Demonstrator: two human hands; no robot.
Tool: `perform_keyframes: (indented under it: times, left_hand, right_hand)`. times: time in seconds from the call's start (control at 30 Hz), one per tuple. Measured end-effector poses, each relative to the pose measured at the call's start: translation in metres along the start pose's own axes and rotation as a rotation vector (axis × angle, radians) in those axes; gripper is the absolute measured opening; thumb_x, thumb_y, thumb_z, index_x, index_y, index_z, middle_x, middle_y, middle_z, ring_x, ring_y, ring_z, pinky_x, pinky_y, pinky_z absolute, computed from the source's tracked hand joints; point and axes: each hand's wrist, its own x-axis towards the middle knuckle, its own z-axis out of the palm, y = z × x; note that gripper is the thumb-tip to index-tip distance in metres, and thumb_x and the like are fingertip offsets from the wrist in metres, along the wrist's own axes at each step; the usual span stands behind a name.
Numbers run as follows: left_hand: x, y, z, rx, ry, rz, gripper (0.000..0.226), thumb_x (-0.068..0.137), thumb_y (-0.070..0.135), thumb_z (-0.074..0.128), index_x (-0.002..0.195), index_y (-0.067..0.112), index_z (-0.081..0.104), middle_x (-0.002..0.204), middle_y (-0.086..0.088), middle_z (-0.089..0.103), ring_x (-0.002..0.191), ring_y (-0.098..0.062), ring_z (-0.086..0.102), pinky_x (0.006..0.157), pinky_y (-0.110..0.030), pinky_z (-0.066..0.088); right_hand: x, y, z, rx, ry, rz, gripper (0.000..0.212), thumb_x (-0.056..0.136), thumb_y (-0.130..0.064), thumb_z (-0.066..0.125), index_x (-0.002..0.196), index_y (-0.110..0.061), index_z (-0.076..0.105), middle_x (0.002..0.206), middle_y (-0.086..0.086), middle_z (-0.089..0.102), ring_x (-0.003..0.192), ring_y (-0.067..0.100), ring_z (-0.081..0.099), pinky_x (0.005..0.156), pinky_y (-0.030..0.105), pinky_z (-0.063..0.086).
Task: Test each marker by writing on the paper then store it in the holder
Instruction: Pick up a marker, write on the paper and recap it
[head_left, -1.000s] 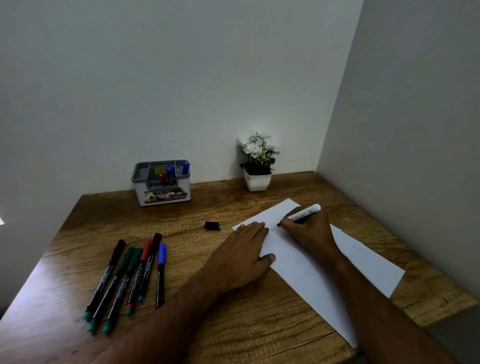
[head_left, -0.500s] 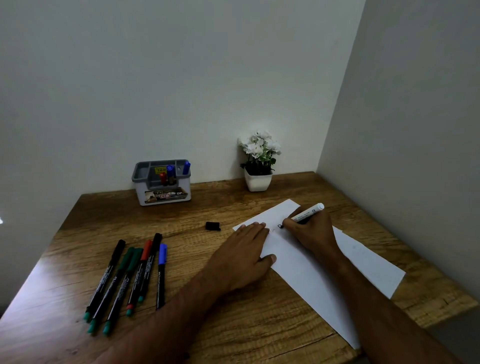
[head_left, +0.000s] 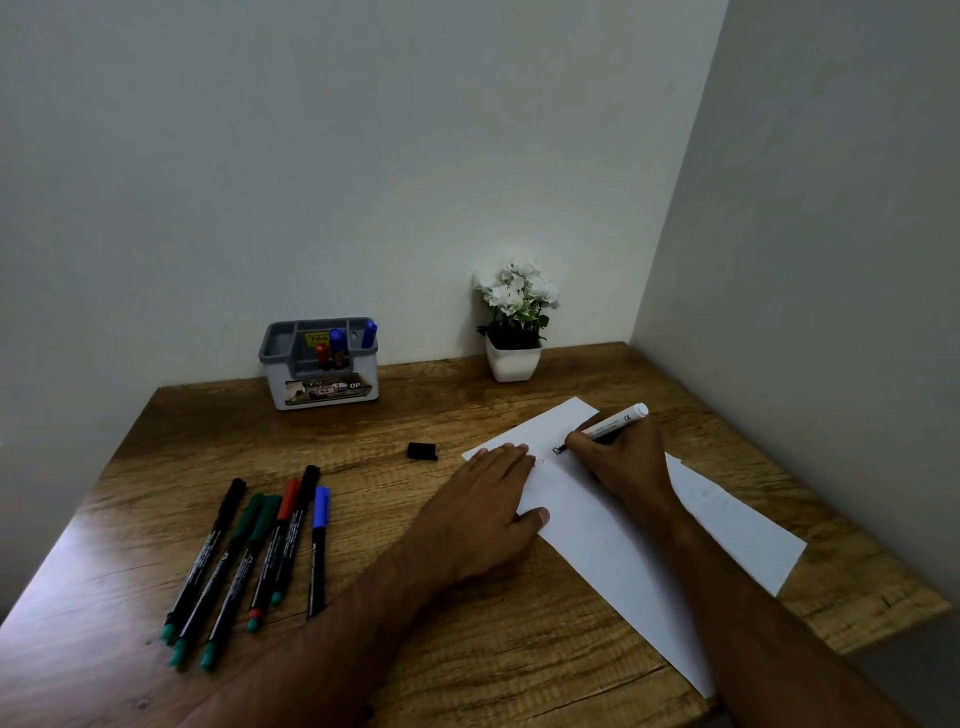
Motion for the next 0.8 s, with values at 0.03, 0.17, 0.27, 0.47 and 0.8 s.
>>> perform_keyframes:
  times: [0.03, 0.17, 0.27, 0.47, 0.8]
  left_hand:
    - [-0.0002, 0.0003, -0.0002, 0.003, 0.001, 0.001, 0.071, 0.099, 0.054, 0.034, 0.156, 0.020, 0.010, 0.164, 0.004, 0.005, 0.149, -0.008, 0.001, 0.113, -0.022, -0.008]
    - [-0.0001, 0.0002, 0.0003, 0.003, 0.010, 0.003, 0.071, 0.098, 0.054, 0.035, 0.156, 0.021, 0.011, 0.164, 0.004, 0.006, 0.149, -0.008, 0.002, 0.112, -0.022, -0.008]
    - [-0.0004, 0.0000, 0.0006, 0.009, 0.013, -0.001, 0.071, 0.098, 0.055, 0.035, 0.156, 0.021, 0.010, 0.164, 0.005, 0.005, 0.149, -0.007, 0.002, 0.112, -0.021, -0.008]
    - [0.0000, -0.0008, 0.0012, 0.006, 0.021, 0.011, 0.071, 0.098, 0.054, 0.035, 0.156, 0.020, 0.012, 0.164, 0.004, 0.007, 0.149, -0.007, 0.003, 0.114, -0.022, -0.007]
    - [0.0000, -0.0012, 0.0014, 0.009, 0.015, 0.007, 0.071, 0.098, 0.054, 0.035, 0.156, 0.020, 0.012, 0.164, 0.004, 0.006, 0.149, -0.008, 0.002, 0.114, -0.023, -0.006]
  right_hand:
    - [0.0010, 0.0005, -0.0001, 0.008, 0.004, 0.004, 0.011, 0.079, -0.015, 0.081, 0.076, -0.013, 0.071, 0.073, 0.001, 0.071, 0.065, 0.009, 0.070, 0.051, 0.013, 0.049]
    - [0.0018, 0.0017, 0.0014, 0.005, 0.010, 0.023, 0.010, 0.079, -0.014, 0.081, 0.079, -0.013, 0.071, 0.075, 0.001, 0.071, 0.067, 0.009, 0.071, 0.055, 0.015, 0.052]
    - [0.0015, 0.0020, 0.0006, -0.001, 0.016, 0.009, 0.010, 0.077, -0.013, 0.081, 0.074, -0.012, 0.072, 0.070, 0.001, 0.072, 0.064, 0.011, 0.071, 0.055, 0.019, 0.054]
    - [0.0044, 0.0039, 0.0010, 0.015, 0.013, 0.010, 0.008, 0.078, -0.012, 0.079, 0.075, -0.010, 0.072, 0.068, 0.002, 0.072, 0.058, 0.008, 0.069, 0.052, 0.019, 0.049]
    - [0.0036, 0.0049, 0.0007, 0.018, 0.037, 0.021, 0.009, 0.078, -0.012, 0.080, 0.076, -0.009, 0.072, 0.069, 0.003, 0.072, 0.060, 0.010, 0.069, 0.051, 0.016, 0.049]
